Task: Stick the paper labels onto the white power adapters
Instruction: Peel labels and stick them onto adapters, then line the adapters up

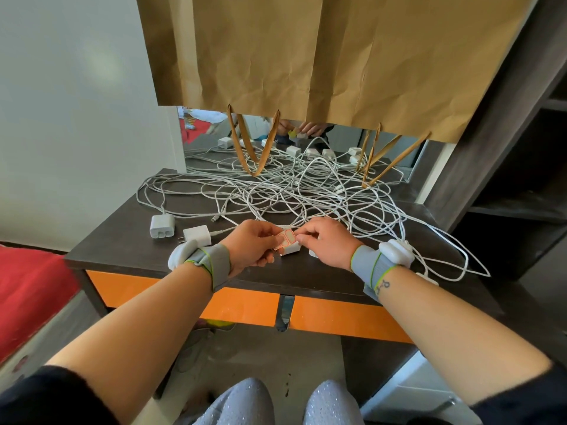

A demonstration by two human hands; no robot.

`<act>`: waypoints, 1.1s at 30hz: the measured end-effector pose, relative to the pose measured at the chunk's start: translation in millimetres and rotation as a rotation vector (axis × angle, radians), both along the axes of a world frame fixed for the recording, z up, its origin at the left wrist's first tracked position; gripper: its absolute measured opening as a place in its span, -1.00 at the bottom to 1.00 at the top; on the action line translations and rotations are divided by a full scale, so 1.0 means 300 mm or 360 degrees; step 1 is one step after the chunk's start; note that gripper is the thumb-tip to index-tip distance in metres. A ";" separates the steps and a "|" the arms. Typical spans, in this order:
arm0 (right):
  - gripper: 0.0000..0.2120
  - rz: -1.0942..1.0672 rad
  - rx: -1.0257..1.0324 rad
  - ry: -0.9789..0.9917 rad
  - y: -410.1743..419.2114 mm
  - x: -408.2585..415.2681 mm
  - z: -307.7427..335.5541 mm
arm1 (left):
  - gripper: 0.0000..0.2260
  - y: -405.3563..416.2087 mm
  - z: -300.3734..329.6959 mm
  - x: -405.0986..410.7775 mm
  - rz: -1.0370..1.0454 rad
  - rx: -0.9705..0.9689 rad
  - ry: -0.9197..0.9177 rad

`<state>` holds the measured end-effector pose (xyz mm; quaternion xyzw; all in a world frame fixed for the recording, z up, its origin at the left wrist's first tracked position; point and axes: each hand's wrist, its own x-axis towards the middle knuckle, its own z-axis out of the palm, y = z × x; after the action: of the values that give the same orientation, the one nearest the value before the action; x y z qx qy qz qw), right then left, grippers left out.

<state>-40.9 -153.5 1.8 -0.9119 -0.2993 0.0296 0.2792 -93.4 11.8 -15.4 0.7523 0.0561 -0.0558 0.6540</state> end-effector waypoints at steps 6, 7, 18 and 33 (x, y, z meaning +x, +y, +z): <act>-0.85 0.0006 0.0217 0.0076 -0.007 0.001 -0.004 | -0.90 0.002 -0.006 0.003 -0.0088 0.0125 -0.0122; -0.87 0.0002 0.0233 0.0083 -0.008 0.003 -0.005 | -0.90 0.002 -0.007 0.003 -0.0106 0.0140 -0.0135; -0.88 -0.0016 0.0520 0.0330 -0.032 0.025 -0.011 | -0.81 0.010 0.001 0.000 -0.0189 0.0017 -0.0127; -0.88 -0.0013 0.0213 0.0143 -0.035 0.035 -0.010 | -0.96 0.011 -0.013 0.028 -0.0164 0.0162 -0.0215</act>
<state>-30.2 -164.0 -1.2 -0.8902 -0.2839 0.0492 0.3528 -84.9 15.0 -19.4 0.7885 -0.0241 -0.0357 0.6136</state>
